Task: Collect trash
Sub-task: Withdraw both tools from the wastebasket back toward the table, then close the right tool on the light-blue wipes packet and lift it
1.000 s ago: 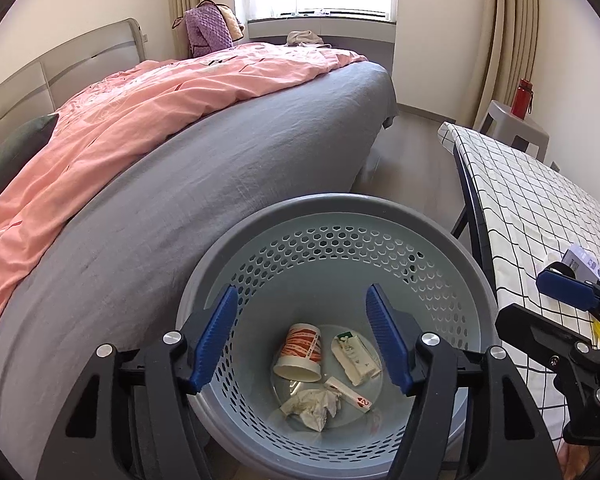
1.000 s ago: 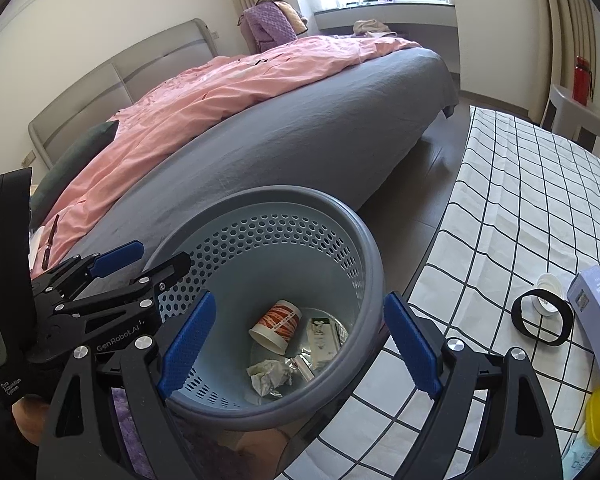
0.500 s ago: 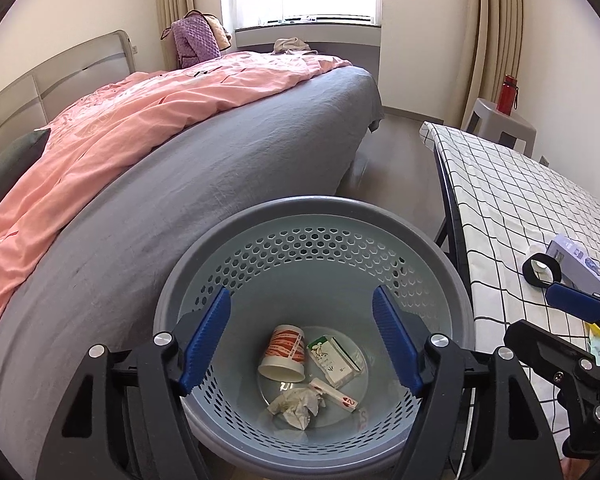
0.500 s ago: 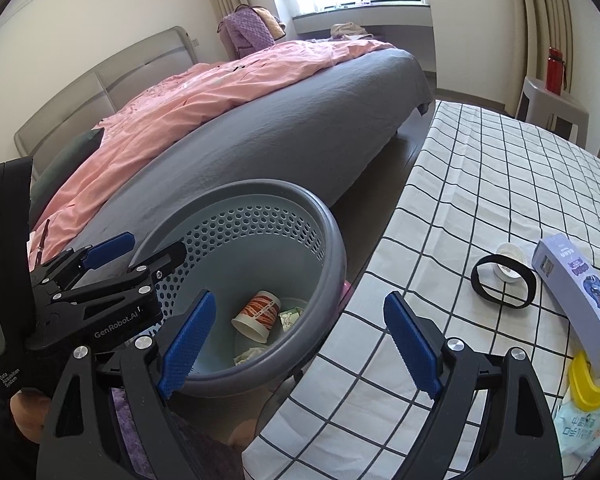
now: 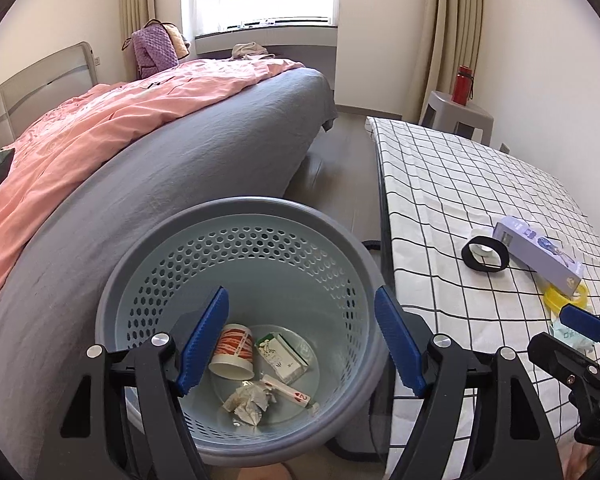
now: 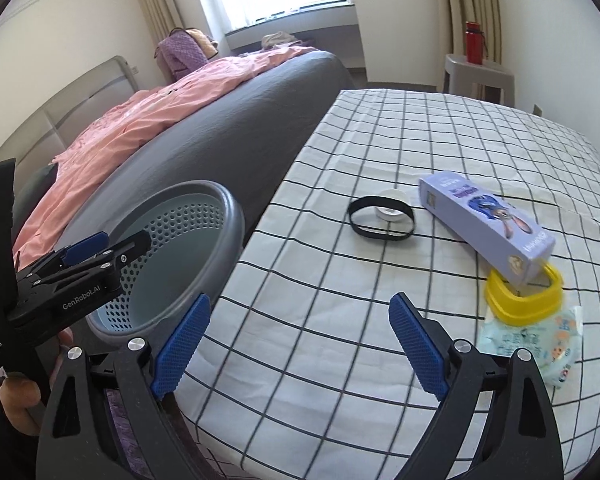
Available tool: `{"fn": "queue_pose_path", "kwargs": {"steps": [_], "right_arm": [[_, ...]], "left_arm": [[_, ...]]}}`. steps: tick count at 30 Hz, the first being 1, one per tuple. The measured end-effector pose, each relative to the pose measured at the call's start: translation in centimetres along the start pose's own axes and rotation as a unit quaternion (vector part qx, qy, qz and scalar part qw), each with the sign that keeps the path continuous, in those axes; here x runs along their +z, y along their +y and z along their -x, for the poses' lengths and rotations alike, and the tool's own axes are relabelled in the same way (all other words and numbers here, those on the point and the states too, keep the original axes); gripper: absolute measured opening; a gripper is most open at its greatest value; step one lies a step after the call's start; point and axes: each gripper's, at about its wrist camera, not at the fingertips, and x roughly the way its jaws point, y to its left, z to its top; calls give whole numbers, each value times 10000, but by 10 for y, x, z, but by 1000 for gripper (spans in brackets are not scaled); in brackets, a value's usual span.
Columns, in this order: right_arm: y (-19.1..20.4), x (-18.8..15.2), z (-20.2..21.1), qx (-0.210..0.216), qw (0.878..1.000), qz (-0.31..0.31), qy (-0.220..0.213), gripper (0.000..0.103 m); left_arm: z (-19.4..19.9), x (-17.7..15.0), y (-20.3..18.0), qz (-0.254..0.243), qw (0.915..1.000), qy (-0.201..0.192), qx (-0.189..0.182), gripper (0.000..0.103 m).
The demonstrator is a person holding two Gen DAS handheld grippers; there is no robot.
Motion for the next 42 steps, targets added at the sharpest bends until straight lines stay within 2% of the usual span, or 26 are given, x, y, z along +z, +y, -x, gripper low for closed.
{"fn": "queue_pose_path", "kwargs": {"steps": [7,12,18,22,42], "right_arm": [[-50,-12,34,-526,9971,-508,-189,91],[-83,-18,51,-1052,9911,-763,-283,95],[-119,-28,49,-1564,9828,-973,-115,96],[-132,-37,40,-1738,9797,-1003,33,96],[-147,-33,-17,-1615,9783,-1082,712,97]], "left_arm": [[2,-3,-36,-239,9993,-3,-304,72],[3,-7,-60,-422,9978,13,-515,72],[2,-10,-82,-610,9959,6,-673,72],[3,-12,-90,-665,9951,16,-730,72],[0,-12,-94,-725,9941,73,-799,72]]}}
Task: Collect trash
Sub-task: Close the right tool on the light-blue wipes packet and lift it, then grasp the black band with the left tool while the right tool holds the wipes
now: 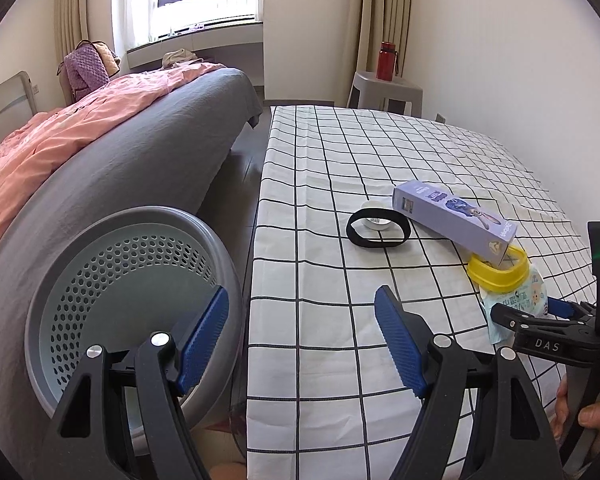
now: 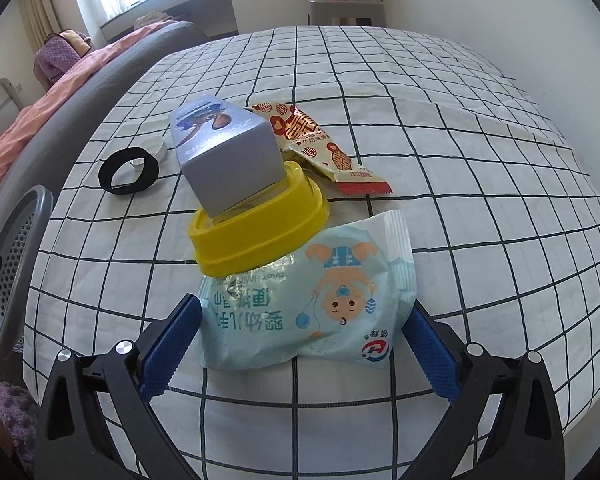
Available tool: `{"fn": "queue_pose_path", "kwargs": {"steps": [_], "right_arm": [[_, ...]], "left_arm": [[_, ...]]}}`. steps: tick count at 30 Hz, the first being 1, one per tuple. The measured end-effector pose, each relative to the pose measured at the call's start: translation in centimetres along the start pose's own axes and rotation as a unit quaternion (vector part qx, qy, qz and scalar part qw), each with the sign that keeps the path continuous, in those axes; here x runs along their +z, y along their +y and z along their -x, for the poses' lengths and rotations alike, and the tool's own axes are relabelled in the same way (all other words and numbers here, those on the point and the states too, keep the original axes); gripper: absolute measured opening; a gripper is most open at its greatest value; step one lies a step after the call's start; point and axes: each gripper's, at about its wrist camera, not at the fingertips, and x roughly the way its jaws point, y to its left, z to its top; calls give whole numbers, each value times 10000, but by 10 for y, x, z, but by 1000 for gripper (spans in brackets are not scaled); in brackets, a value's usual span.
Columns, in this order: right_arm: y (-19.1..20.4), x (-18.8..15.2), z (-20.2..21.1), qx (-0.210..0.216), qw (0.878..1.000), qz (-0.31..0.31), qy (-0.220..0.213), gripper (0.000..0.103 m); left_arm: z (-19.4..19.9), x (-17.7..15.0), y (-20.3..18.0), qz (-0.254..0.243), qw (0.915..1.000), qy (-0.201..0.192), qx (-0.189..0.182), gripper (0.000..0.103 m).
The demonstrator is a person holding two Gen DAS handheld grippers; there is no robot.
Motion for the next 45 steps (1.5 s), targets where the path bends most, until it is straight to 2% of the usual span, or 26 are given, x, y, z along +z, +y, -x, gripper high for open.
{"fn": "queue_pose_path", "kwargs": {"steps": [2,9,15,22,24,26,34,40,45], "right_arm": [[2,0,0,-17,10000,46,-41,96],[5,-3,9,211,9997,35,-142,70],[7,-11,22,510,9984,5,-226,59],[-9,-13,41,719,9958,-357,-449,53],[-13,-13,45,687,9957,-417,-461,42],[-19,-15,48,670,9954,-499,-464,38],[-47,-19,60,623,9926,-884,-544,30],[-66,-19,75,691,9887,-1163,-645,30],[-72,-15,84,753,9886,-1131,-653,30]], "left_arm": [[1,-1,-1,-2,10000,-1,13,72],[2,-1,2,27,10000,-17,42,72],[5,-3,1,10,9999,-61,88,72],[8,-4,1,-26,9998,-108,155,72],[8,-5,2,-25,9998,-118,175,72],[9,-5,1,-24,9998,-117,170,72],[9,-8,-8,-158,9998,-84,121,72],[4,-10,-29,-357,9993,63,-53,72],[-2,-5,-54,-338,9988,231,-252,72]]}}
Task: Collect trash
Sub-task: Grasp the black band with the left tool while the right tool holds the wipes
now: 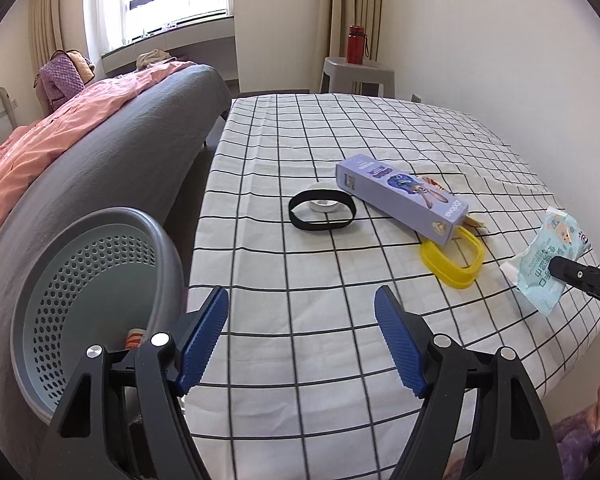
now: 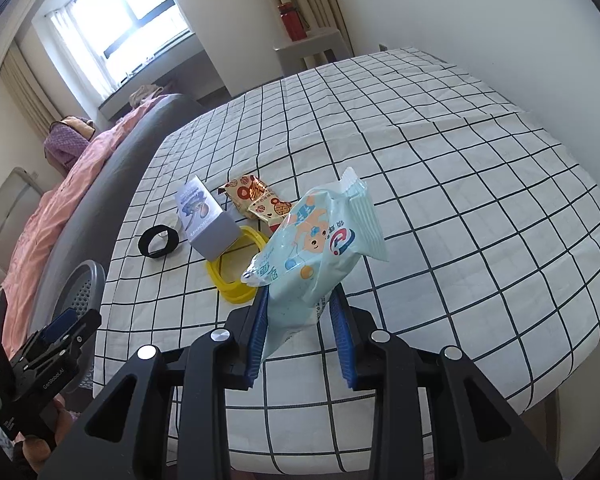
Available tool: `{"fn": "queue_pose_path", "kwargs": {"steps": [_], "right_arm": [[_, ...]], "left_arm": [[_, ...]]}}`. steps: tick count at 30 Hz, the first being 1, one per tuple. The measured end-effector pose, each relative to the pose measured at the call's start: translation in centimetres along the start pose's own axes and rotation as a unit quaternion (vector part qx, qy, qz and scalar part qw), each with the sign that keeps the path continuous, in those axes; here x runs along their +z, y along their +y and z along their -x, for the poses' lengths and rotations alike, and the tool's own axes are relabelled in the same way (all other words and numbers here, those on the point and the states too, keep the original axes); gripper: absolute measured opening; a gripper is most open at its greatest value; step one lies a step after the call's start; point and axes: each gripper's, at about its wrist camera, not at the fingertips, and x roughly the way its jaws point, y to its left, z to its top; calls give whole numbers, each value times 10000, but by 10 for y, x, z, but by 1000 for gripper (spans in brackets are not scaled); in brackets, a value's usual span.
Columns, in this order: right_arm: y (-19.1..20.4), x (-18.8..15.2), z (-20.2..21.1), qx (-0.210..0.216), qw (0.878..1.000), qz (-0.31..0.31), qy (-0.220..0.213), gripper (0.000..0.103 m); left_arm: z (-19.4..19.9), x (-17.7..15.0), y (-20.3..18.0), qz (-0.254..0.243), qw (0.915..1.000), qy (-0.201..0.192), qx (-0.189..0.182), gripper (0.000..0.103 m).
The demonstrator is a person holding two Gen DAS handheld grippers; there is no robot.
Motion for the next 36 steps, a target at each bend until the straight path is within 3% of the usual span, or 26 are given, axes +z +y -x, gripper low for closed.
{"fn": "queue_pose_path", "kwargs": {"steps": [9,16,22,36], "right_arm": [[-8,14,5,36,9997,231,78,30],[-13,20,-5,254,9994,170,129,30],[-9,19,-12,513,9983,166,221,30],[-10,21,-19,603,9977,160,273,30]], "left_arm": [[-25,23,-45,-1,9995,113,-300,72],[-58,40,-22,233,9991,343,-44,72],[-93,54,-7,437,9974,564,-99,72],[-138,70,-9,308,9970,707,-111,72]]}}
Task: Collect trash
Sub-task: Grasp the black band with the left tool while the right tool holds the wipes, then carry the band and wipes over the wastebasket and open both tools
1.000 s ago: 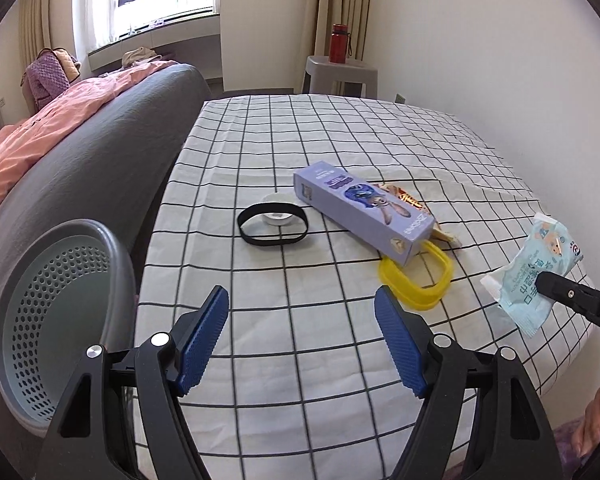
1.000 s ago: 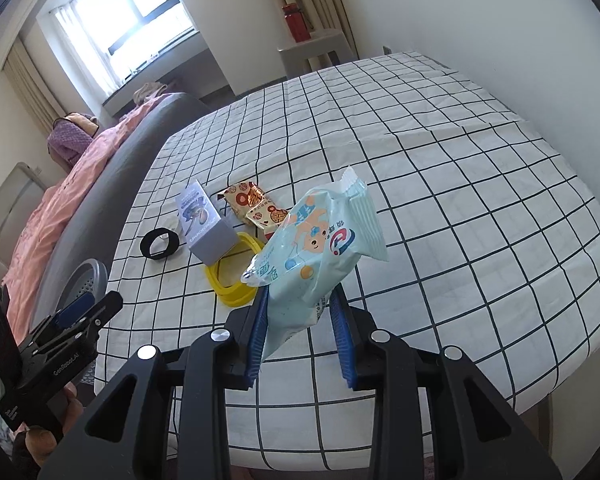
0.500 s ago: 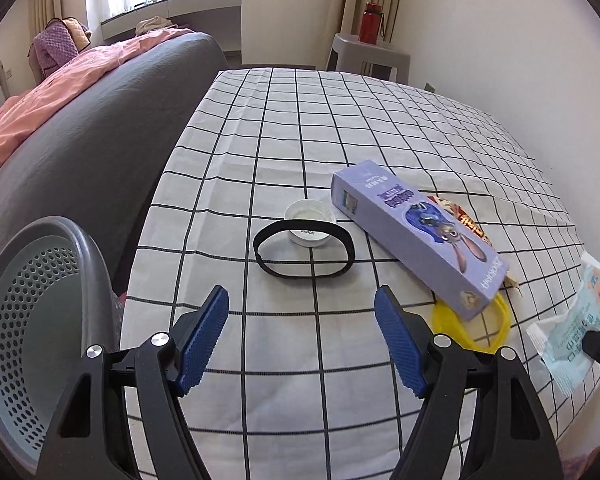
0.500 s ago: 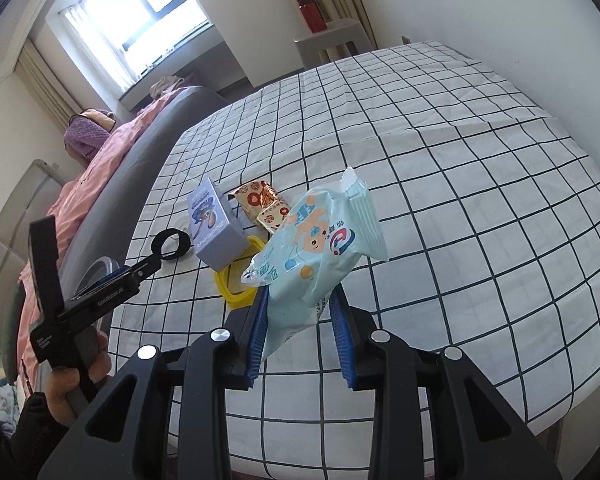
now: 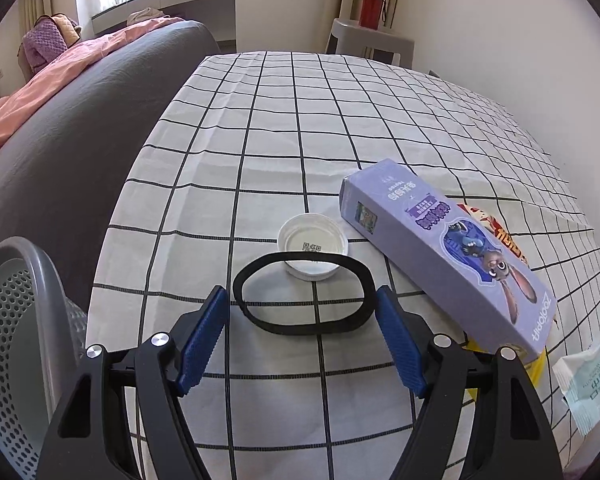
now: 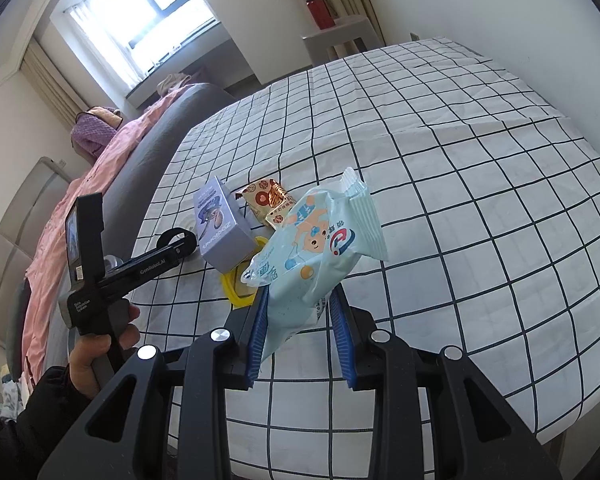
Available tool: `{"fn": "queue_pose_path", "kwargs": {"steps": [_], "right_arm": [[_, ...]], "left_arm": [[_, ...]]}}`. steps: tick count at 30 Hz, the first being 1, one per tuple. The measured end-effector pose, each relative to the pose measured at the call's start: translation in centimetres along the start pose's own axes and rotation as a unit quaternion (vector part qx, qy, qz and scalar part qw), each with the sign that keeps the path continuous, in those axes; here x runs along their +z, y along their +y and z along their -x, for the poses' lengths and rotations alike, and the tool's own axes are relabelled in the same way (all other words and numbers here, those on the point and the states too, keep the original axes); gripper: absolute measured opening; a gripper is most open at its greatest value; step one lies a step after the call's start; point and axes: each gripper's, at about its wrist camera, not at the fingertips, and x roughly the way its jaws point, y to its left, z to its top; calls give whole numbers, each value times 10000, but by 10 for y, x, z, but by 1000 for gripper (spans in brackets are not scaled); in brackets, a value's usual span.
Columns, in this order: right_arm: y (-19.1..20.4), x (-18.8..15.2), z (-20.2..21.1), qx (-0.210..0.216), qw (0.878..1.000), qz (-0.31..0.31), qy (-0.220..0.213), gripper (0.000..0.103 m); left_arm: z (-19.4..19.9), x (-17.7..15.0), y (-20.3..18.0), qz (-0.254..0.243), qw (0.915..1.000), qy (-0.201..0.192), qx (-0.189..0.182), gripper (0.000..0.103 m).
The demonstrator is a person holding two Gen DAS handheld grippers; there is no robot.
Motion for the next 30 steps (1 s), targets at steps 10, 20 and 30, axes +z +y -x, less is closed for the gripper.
{"fn": "queue_pose_path", "kwargs": {"steps": [10,20,30], "right_arm": [[-5,-2,-3,-139,9999,29,64,30],[4,-7,8,-122,9998,112,-74,30],[77,-13,4,45,9975,688,-162,30]], "left_arm": [[0,-3,-2,-209,9998,-16,-75,43],[38,-20,9,-142,9993,-207,-272,28],[105,-44,70,-26,9972,-724,-164,28]]}}
